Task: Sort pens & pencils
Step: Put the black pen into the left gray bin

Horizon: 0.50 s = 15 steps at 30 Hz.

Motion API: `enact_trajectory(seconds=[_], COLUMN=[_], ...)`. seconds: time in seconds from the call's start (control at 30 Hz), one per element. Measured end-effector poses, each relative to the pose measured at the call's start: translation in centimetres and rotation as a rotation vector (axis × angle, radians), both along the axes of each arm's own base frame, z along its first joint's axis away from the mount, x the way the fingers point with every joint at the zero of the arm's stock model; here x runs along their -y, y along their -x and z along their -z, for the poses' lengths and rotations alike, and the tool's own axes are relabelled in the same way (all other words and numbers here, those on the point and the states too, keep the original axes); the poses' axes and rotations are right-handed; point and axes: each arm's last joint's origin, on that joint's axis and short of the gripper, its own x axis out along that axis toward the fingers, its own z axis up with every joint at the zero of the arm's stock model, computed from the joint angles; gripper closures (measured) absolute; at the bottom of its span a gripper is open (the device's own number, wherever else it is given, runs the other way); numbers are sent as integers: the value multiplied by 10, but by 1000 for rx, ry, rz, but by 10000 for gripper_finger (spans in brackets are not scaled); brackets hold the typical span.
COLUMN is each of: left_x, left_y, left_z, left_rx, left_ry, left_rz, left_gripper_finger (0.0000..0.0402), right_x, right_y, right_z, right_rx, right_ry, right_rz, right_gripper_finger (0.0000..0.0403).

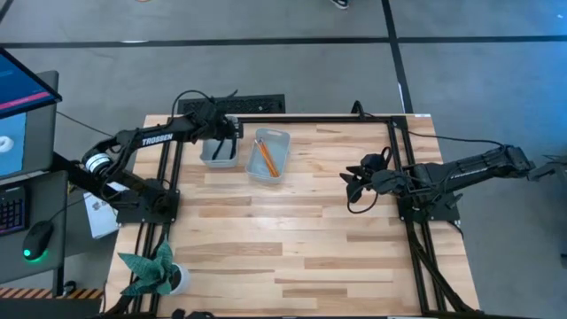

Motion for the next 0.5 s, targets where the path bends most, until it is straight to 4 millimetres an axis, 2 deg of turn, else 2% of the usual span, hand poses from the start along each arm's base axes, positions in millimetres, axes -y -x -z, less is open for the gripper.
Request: enact_trajectory(seconds=[0.3,0.5], left_x=[4,4], left_y=[4,4], left_z=[4,4], left_rx=[-49,-37], left_ry=[55,63], left_rz=[-12,-32], left_gripper_finger=[353,311], right_x=[0,0], right_y=[0,0], right_z=[0,0], right_rx=[0,0], right_ry=[0,0], right_rz=[0,0], right_gripper_finger=[209,211])
